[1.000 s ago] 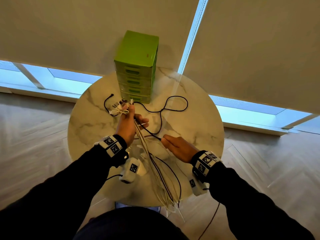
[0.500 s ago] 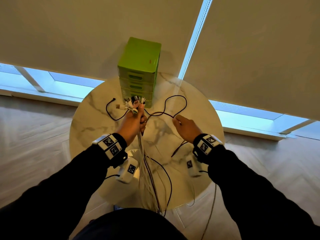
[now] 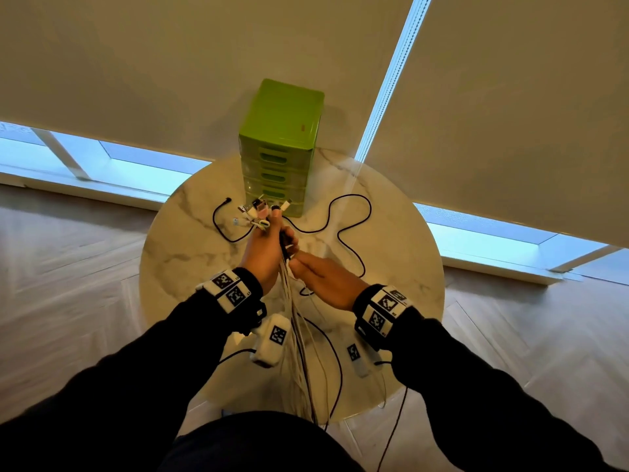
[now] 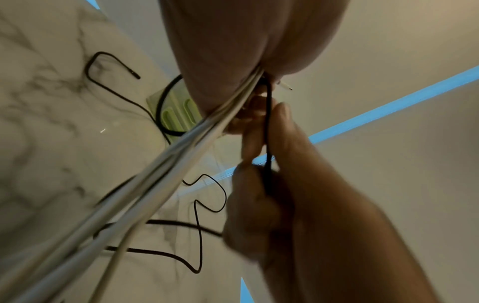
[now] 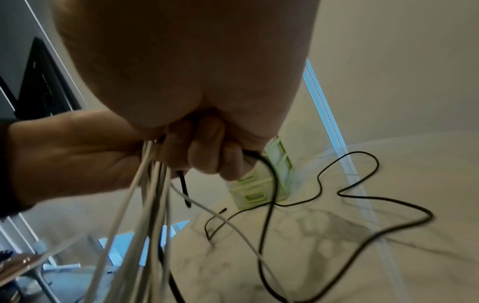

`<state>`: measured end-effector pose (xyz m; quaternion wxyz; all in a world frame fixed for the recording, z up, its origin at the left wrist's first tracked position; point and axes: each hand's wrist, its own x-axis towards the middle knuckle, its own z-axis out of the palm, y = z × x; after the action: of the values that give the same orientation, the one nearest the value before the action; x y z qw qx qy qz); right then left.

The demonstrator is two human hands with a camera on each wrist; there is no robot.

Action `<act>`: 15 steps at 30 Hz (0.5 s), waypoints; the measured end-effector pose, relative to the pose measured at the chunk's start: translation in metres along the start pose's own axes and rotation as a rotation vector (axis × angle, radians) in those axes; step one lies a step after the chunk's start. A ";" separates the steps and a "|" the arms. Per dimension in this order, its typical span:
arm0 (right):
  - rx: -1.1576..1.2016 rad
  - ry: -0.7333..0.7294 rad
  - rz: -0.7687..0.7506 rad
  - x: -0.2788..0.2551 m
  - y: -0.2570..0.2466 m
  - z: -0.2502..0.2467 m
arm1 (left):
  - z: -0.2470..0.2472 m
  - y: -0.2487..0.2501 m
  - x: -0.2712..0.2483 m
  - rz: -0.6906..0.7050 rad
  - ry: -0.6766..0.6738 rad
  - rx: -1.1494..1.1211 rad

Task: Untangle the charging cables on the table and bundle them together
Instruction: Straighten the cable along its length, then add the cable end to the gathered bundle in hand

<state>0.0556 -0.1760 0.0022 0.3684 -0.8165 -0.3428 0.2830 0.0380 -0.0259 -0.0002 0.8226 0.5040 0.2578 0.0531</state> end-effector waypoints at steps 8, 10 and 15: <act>-0.068 -0.277 0.335 -0.047 0.068 -0.008 | -0.027 0.029 0.011 -0.009 -0.053 -0.164; -0.157 -0.254 0.464 -0.049 0.090 -0.021 | -0.033 0.036 0.012 0.008 -0.091 -0.129; -0.332 0.074 0.536 -0.020 0.092 -0.054 | -0.023 0.034 -0.001 0.035 -0.182 0.062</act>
<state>0.1144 -0.2582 -0.0360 0.1545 -0.9365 -0.1433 0.2804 0.0316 0.0090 0.0214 0.8255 0.5364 0.1748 0.0135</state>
